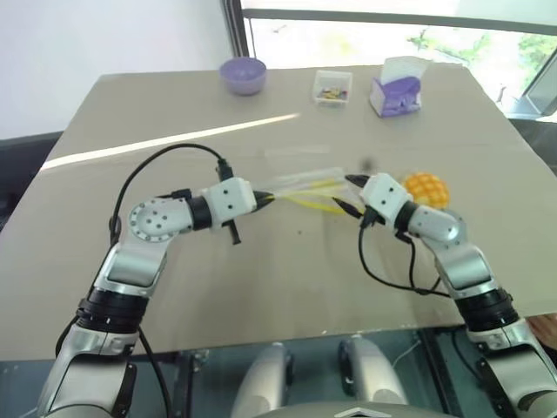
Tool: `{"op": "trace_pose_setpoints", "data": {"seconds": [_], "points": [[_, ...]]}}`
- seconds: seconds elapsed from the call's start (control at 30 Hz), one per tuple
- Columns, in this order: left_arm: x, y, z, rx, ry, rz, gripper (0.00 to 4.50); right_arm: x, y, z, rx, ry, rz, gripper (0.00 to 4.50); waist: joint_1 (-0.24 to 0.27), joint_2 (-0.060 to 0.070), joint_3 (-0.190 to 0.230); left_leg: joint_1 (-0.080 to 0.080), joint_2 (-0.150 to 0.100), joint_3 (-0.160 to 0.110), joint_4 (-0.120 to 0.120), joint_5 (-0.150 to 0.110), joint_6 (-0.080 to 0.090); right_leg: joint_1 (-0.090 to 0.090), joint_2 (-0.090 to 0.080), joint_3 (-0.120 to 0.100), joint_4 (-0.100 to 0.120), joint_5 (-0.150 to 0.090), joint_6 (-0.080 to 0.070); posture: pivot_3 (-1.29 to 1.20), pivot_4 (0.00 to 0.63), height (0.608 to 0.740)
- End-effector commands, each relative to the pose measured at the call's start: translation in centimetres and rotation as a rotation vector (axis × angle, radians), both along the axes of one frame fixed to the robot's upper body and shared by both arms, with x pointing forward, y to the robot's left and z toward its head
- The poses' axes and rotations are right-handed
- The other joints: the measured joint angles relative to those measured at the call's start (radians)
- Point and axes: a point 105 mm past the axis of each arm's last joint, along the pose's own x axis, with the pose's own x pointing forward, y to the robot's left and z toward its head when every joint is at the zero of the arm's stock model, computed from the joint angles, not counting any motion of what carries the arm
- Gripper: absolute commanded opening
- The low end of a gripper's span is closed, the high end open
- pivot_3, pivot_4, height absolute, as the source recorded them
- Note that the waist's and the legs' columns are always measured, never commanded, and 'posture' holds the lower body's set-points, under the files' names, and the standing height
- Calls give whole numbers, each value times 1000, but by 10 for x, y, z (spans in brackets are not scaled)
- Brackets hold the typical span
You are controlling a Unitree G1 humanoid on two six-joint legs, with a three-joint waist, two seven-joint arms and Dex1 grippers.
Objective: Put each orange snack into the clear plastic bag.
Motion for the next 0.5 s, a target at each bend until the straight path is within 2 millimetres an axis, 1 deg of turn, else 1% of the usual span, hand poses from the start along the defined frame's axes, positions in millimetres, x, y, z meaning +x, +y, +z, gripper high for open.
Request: {"op": "trace_pose_setpoints", "data": {"seconds": [0.03, 0.07, 0.1, 0.17, 0.23, 0.3, 0.4, 0.5], "points": [[1, -2, 11, -4, -49, -9, 0, -12, -11, 26, 56, -44, 23, 989, 0, 0, 0, 0, 0, 0, 0, 0, 0, 0, 0, 0, 0, 0, 0, 0, 150, 740], [1, -2, 11, -4, -50, -9, 0, -14, -14, 26, 51, -41, 18, 475, 1, 0, 0, 0, 0, 0, 0, 0, 0, 0, 0, 0, 0, 0, 0, 0, 150, 740], [1, -2, 11, -4, -51, -9, 0, -16, -16, 26, 49, -38, 18, 54, 1, 0, 0, 0, 0, 0, 0, 0, 0, 0, 0, 0, 0, 0, 0, 0, 150, 740], [1, -2, 12, -4, -52, -10, 0, -20, -16, 26, 58, -27, 28, 19, 1, 0, 0, 0, 0, 0, 0, 0, 0, 0, 0, 0, 0, 0, 0, 0, 150, 740], [2, -3, 12, -5, -55, -12, 0, -27, -10, 24, 75, 9, 68, 19, -1, 0, 0, 0, 0, 0, 0, 0, 0, 0, 0, 0, 0, 0, 0, 0, 150, 740], [1, -4, 13, -7, -56, -15, 0, -30, -4, 21, 81, 33, 87, 19, -3, 0, 0, 0, 1, 0, 0, 0, 0, 0, 0, 0, 0, 0, 0, 0, 150, 740], [1, -7, 14, -10, -58, -23, 0, -27, 11, 10, 69, 56, 93, 19, -3, 0, 0, 1, 1, 0, 0, 0, 0, 0, 0, 0, 0, 0, 0, 0, 150, 740], [0, -9, 15, -12, -60, -30, 0, -17, 20, 5, 88, 70, 68, 19, -3, 0, 0, 1, 1, 0, 0, 0, 0, 0, 1, 0, 1, 0, 0, 0, 150, 740]]}}
